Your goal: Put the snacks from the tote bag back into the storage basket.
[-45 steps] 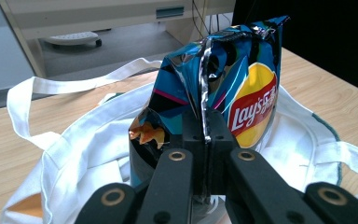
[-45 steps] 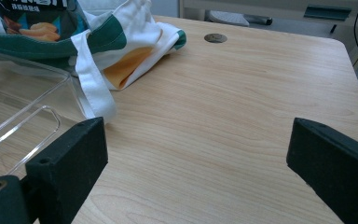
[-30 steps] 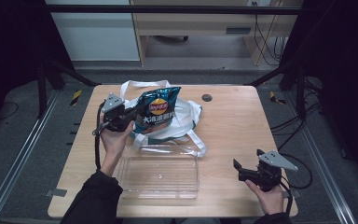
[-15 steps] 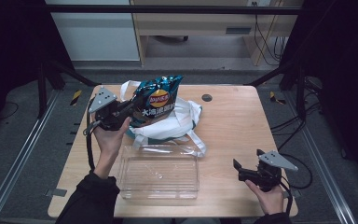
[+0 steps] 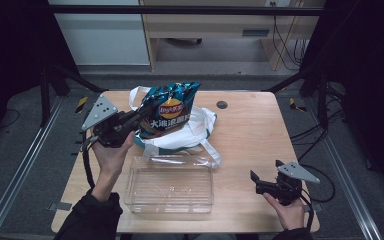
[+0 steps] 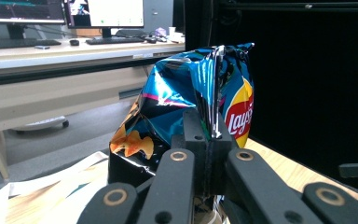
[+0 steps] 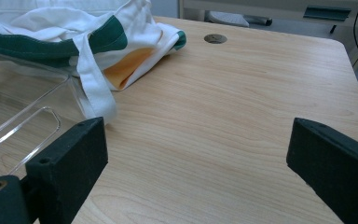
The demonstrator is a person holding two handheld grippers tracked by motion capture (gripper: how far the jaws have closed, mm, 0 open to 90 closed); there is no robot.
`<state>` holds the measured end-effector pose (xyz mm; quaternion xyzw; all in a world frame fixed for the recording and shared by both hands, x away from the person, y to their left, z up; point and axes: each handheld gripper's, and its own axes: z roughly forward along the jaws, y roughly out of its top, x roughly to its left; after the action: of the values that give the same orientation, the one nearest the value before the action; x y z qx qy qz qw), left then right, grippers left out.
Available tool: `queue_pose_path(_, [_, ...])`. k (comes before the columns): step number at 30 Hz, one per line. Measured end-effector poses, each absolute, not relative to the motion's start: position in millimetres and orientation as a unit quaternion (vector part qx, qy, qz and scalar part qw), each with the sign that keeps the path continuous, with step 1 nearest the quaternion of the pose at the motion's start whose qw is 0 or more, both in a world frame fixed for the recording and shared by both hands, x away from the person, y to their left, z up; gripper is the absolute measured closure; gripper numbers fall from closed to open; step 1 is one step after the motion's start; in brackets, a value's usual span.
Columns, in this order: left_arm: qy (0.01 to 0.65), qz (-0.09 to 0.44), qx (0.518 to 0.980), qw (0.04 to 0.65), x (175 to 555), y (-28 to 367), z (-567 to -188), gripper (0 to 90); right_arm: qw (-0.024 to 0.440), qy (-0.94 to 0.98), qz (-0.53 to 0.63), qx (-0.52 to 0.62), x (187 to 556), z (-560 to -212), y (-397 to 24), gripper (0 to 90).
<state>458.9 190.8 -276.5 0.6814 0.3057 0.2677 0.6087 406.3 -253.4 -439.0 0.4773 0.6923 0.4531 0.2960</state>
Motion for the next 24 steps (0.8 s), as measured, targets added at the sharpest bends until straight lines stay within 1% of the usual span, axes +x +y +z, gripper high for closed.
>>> queue_pose_path(9, [0.285,0.259,0.688,0.615,432.4,192.2,-276.0,90.0,0.296,0.693,0.452,0.478,406.2,-439.1,-253.4,5.4])
queue_pose_path(24, [0.273,0.24,0.7,0.615,407.8,198.4,-289.4,90.0,0.298,0.693,0.451,0.477,406.0,-439.4,-253.0,5.4])
